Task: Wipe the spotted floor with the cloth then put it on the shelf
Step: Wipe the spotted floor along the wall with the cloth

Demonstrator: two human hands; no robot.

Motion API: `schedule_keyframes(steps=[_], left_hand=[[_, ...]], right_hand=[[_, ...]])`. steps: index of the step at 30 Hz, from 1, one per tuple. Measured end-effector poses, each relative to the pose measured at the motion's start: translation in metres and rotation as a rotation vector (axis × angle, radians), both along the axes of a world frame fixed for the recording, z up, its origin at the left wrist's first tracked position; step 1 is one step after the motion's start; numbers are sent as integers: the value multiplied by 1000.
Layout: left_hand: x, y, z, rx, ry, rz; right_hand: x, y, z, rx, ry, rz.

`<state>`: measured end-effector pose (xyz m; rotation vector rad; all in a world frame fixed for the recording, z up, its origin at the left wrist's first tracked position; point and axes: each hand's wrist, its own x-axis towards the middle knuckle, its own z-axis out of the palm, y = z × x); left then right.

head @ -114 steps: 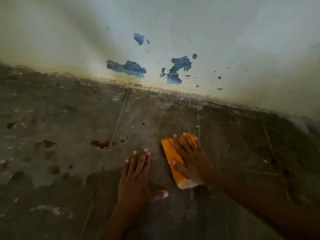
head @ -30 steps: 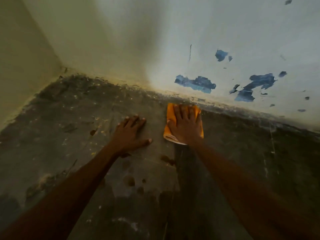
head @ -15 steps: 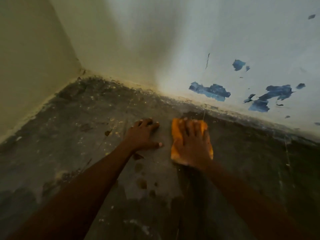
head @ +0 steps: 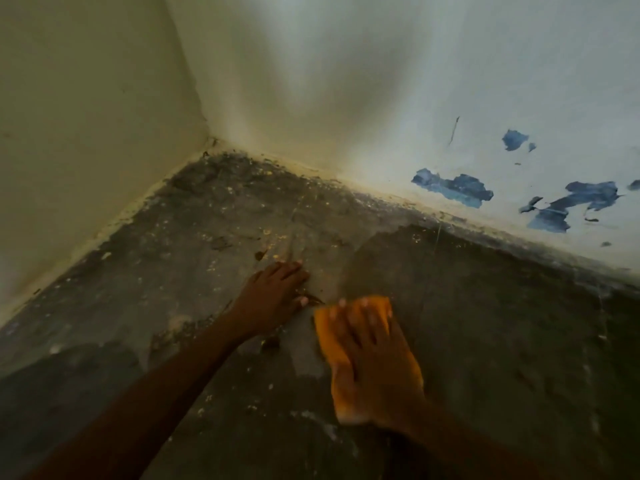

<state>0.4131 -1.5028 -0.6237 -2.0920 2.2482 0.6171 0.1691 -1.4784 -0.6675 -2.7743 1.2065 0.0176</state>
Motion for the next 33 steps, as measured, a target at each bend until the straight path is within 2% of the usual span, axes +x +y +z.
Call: schedule_keyframes(steps=[2, 5, 7, 9, 10, 13, 15, 17, 19, 21, 23, 25, 27, 29, 31, 33], left_hand=[[5, 9, 2, -24, -46, -15], [16, 24, 0, -70, -71, 16], [33, 35, -3, -110, -74, 75], [53, 45, -3, -108, -79, 142], [62, 51, -2, -91, -74, 177], [89, 60, 1, -72, -78, 244], [106, 63, 3, -53, -69, 276], [115, 67, 0, -11, -46, 277], [118, 70, -8, 0, -30, 280], [118, 70, -18, -16, -15, 298], [118, 70, -23, -25, 8, 307], [120, 68, -22, -24, 48, 320], [120, 68, -18, -39, 51, 326], [117, 69, -17, -31, 30, 326], [114, 70, -19, -28, 7, 328], [117, 67, -19, 5, 13, 319]], right_hand=[[-29, 38, -1, 36, -47, 135], [-41, -39, -8, -102, 81, 199], [-10, -116, -5, -62, 109, -58], [35, -145, 5, 43, 50, -354], [53, -133, 2, 13, 45, -353], [51, -36, 0, 4, 136, 106], [15, 12, 4, 69, 53, 251], [4, -9, 13, 109, 108, 254], [36, -61, 9, 34, 200, 204], [95, -108, 8, 33, 151, 11], [132, -119, 8, 52, 37, -190], [126, -85, 3, 19, 19, -113], [87, -23, 6, -38, 30, 113], [53, 11, 4, 5, 27, 196], [66, -13, 6, -1, 27, 193], [114, -51, 6, -11, 16, 120]])
